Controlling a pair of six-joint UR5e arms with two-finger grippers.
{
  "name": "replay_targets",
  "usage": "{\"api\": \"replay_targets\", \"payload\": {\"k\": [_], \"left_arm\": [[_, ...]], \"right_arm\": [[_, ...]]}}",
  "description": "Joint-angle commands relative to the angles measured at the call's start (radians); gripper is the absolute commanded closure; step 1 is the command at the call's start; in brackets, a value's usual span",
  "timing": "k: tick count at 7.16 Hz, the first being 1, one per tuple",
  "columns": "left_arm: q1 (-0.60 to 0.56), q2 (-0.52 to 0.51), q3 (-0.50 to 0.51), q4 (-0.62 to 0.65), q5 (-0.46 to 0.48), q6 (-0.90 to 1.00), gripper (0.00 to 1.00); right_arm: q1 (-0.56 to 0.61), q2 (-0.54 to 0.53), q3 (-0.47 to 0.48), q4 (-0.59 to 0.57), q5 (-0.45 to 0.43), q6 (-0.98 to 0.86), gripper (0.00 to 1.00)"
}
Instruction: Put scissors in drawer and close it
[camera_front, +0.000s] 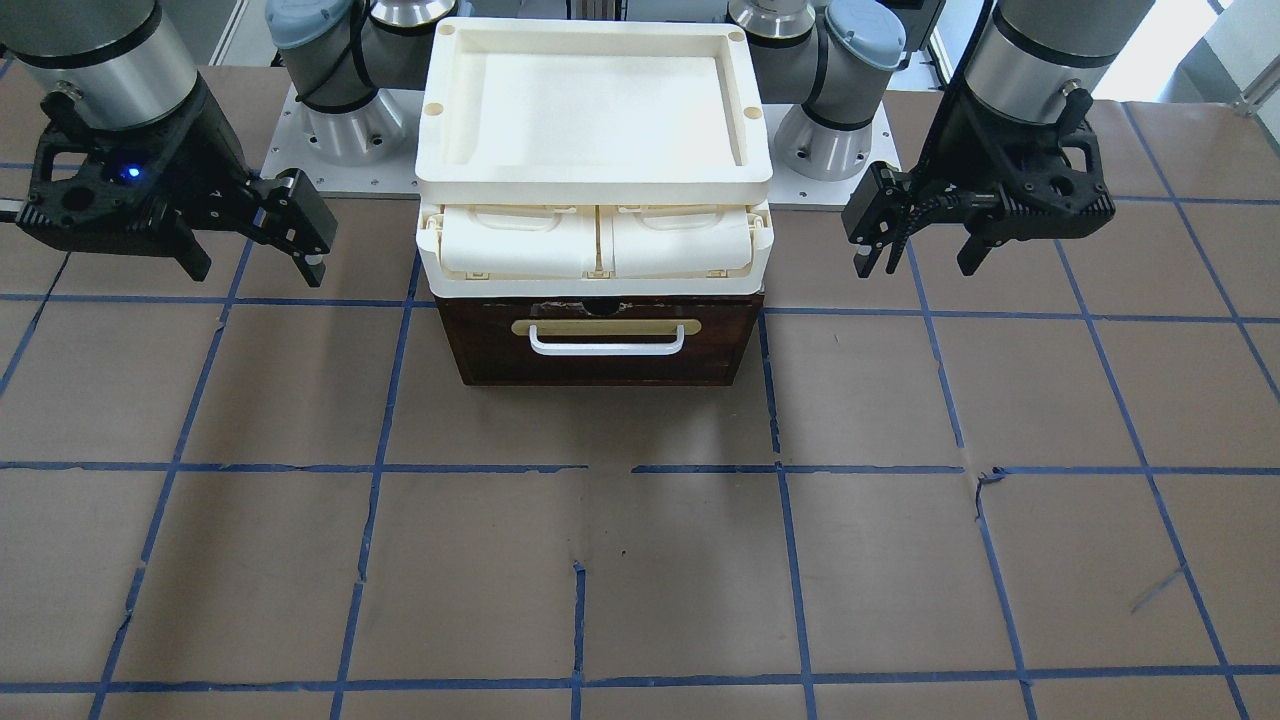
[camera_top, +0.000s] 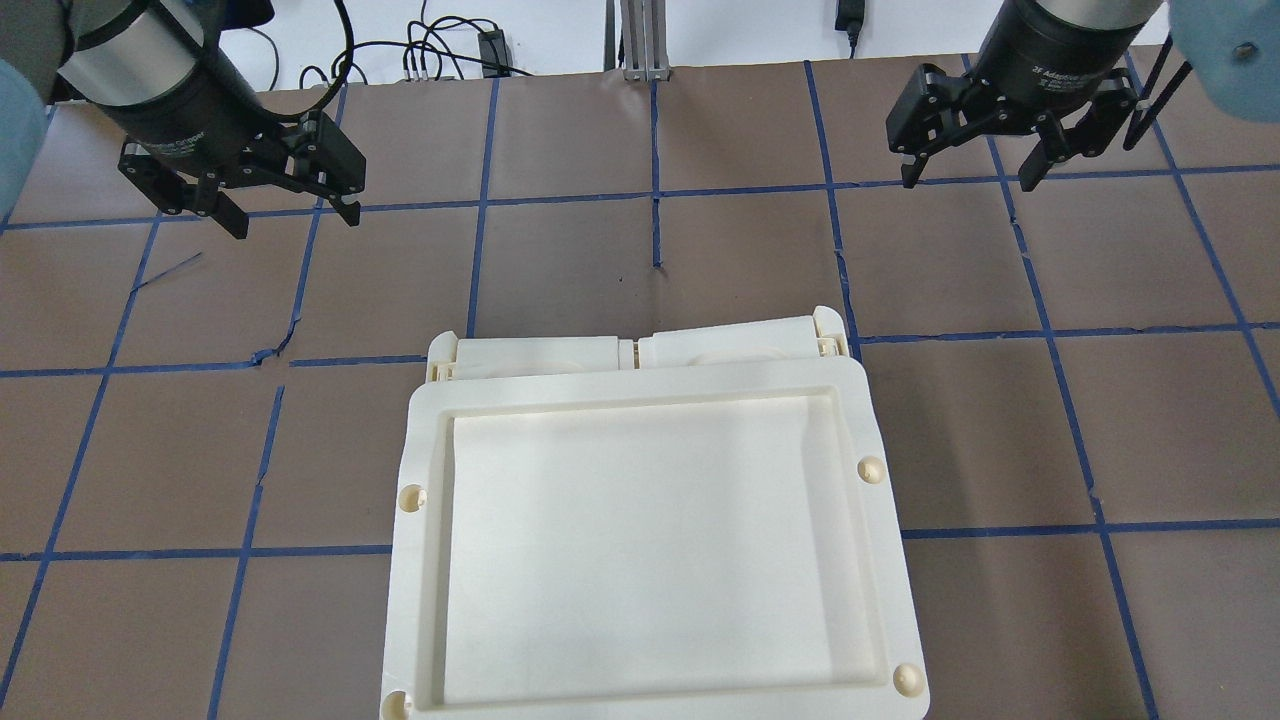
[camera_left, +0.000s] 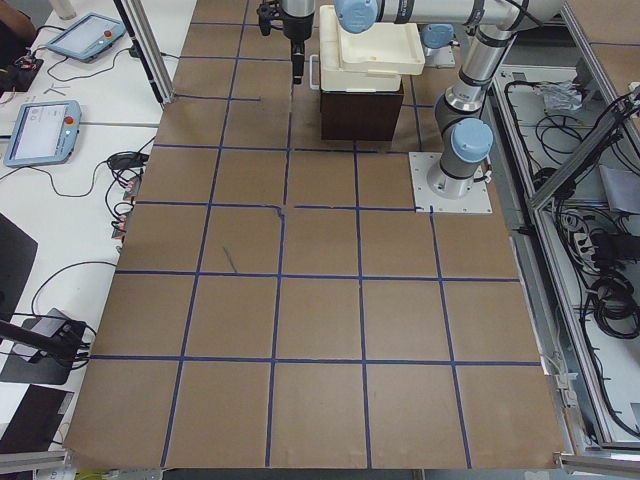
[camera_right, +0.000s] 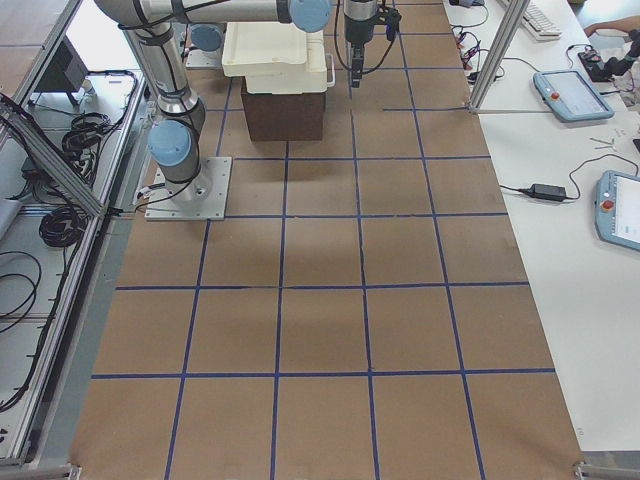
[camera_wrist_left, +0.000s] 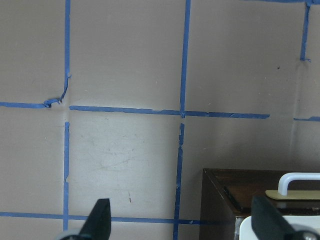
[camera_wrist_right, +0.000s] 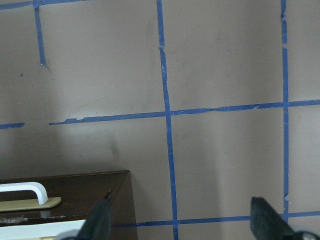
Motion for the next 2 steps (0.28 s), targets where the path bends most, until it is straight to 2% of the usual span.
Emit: {"api": "replay_targets", "payload": {"k": [1,2], "left_arm": [[-0.003,-0.001,0.000,-0.009,0.000,0.000,0.00],[-0.003,0.000,0.002,-0.015,0.005,0.003,0.00]], "right_arm": [[0.003,0.001,0.002,-0.002,0.001,-0.001,0.00],[0.003,0.001,0.004,-0.001,0.001,0.000,0.00]]}}
